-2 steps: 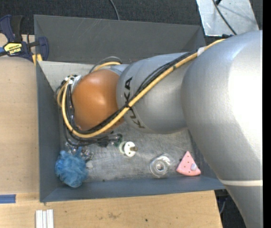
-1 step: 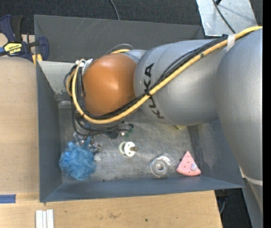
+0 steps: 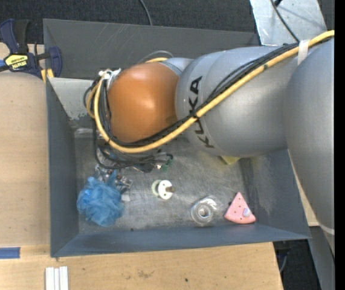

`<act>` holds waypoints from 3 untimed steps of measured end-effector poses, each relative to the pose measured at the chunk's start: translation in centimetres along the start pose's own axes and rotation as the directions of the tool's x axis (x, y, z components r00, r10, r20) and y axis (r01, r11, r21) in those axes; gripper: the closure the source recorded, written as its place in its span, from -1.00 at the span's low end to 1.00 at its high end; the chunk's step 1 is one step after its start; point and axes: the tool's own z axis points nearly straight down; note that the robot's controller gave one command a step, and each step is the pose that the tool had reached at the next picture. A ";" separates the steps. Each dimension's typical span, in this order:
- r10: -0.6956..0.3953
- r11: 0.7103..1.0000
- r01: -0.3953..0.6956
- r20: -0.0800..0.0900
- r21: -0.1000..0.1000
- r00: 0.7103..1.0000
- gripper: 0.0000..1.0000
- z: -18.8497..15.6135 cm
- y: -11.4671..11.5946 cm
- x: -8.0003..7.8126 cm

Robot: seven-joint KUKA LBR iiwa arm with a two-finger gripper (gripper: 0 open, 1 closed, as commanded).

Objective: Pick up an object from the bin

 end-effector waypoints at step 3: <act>-0.198 0.980 0.198 -0.006 -0.009 0.980 1.00 -3.6 -2.6 1.6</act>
Offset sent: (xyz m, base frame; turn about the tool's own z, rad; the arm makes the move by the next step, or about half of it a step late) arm 0.0442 -0.0464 -0.0850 -0.3049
